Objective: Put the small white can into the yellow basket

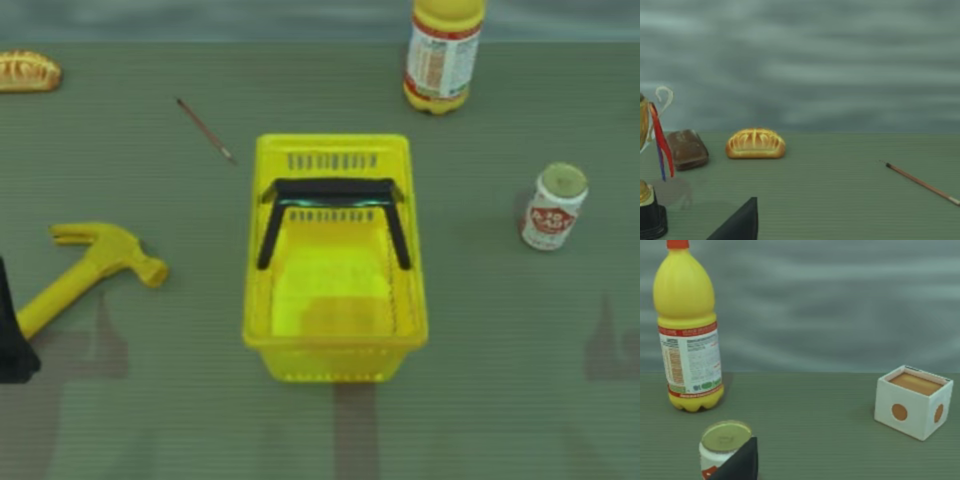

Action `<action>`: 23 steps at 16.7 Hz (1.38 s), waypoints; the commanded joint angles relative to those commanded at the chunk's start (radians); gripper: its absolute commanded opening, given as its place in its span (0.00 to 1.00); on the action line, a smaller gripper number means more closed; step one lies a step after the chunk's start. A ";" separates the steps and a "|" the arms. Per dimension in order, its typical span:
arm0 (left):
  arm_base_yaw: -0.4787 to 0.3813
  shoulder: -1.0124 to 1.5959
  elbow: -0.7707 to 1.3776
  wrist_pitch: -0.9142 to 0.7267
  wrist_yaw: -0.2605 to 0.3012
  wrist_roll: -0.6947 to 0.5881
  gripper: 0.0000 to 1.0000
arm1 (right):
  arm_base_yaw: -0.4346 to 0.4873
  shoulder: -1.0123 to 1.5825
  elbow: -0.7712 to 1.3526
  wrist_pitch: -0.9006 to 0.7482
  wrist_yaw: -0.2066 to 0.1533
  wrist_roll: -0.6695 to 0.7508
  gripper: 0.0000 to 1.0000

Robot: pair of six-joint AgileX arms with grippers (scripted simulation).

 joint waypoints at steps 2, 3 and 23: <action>0.000 0.000 0.000 0.000 0.000 0.000 1.00 | 0.000 0.000 0.000 0.000 0.000 0.000 1.00; 0.000 0.000 0.000 0.000 0.000 0.000 1.00 | 0.002 0.010 0.009 -0.007 -0.001 -0.003 1.00; 0.000 0.000 0.000 0.000 0.000 0.000 1.00 | 0.166 1.786 1.543 -1.020 0.003 -0.424 1.00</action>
